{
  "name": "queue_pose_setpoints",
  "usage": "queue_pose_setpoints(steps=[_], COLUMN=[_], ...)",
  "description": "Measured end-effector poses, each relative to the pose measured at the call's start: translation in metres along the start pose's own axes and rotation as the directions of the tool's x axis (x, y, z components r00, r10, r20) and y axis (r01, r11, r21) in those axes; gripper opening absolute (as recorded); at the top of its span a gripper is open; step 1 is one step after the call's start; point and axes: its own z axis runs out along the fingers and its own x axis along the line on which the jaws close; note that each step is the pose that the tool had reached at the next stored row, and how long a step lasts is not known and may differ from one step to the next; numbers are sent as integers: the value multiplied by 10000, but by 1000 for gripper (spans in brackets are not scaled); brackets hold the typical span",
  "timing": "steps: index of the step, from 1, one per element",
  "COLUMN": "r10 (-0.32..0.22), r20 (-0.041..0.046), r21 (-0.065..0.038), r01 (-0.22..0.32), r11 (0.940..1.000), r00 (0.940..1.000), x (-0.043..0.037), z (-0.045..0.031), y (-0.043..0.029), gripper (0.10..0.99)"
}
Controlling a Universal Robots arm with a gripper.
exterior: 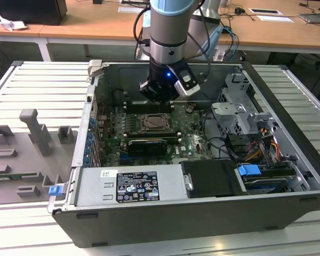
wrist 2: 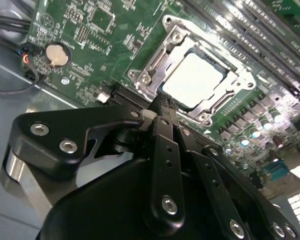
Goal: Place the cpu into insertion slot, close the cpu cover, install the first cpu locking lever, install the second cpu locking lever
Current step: 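Install the second cpu locking lever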
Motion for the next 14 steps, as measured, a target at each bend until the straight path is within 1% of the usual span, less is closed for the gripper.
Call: queue_pose_setpoints(steps=[9,14], r10=[0,1], r20=[0,-2], r21=[1,3], r01=[0,-1], r11=[10000,10000], r00=[10000,10000], x=[11,13], z=[-18,-28], y=[-153,-181], gripper=[106,106])
